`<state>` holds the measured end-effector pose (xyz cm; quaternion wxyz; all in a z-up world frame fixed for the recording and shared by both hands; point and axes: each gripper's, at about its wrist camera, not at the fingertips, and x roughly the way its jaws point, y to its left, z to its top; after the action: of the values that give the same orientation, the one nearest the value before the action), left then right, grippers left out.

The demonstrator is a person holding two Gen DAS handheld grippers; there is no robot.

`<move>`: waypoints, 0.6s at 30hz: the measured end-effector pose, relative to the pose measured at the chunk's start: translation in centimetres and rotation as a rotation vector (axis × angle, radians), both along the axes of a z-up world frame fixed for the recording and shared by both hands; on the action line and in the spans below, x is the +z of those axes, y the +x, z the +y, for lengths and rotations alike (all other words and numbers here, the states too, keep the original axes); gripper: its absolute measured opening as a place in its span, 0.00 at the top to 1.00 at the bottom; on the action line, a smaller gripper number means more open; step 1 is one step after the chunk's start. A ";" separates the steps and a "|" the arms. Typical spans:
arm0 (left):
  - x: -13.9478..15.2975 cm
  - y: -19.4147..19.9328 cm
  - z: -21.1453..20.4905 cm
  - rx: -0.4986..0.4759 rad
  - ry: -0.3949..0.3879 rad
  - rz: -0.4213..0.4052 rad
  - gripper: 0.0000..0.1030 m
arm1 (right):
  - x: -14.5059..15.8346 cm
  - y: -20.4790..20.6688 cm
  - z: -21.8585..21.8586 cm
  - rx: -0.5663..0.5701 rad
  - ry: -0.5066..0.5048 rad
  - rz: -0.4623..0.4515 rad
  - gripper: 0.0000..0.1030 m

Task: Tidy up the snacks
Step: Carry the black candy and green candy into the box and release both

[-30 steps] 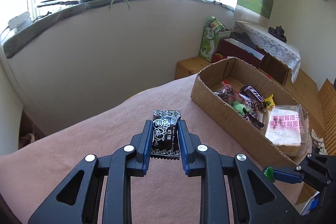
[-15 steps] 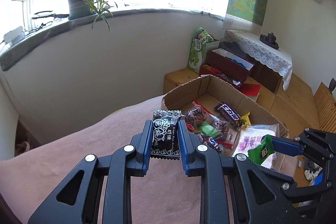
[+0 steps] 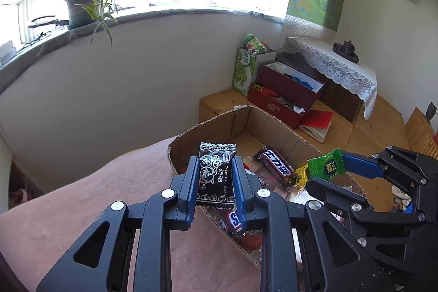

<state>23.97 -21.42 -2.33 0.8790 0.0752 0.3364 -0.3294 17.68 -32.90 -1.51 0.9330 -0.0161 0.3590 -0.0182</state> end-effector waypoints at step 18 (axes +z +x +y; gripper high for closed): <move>-0.3 1.7 -3.2 0.022 0.022 0.015 0.79 | -1.0 2.8 -3.7 -0.010 0.028 0.033 0.60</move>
<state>25.68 -24.65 -2.63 0.8791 0.0786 0.3472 -0.3168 20.48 -36.64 -2.55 0.9269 -0.0013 0.3748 -0.0175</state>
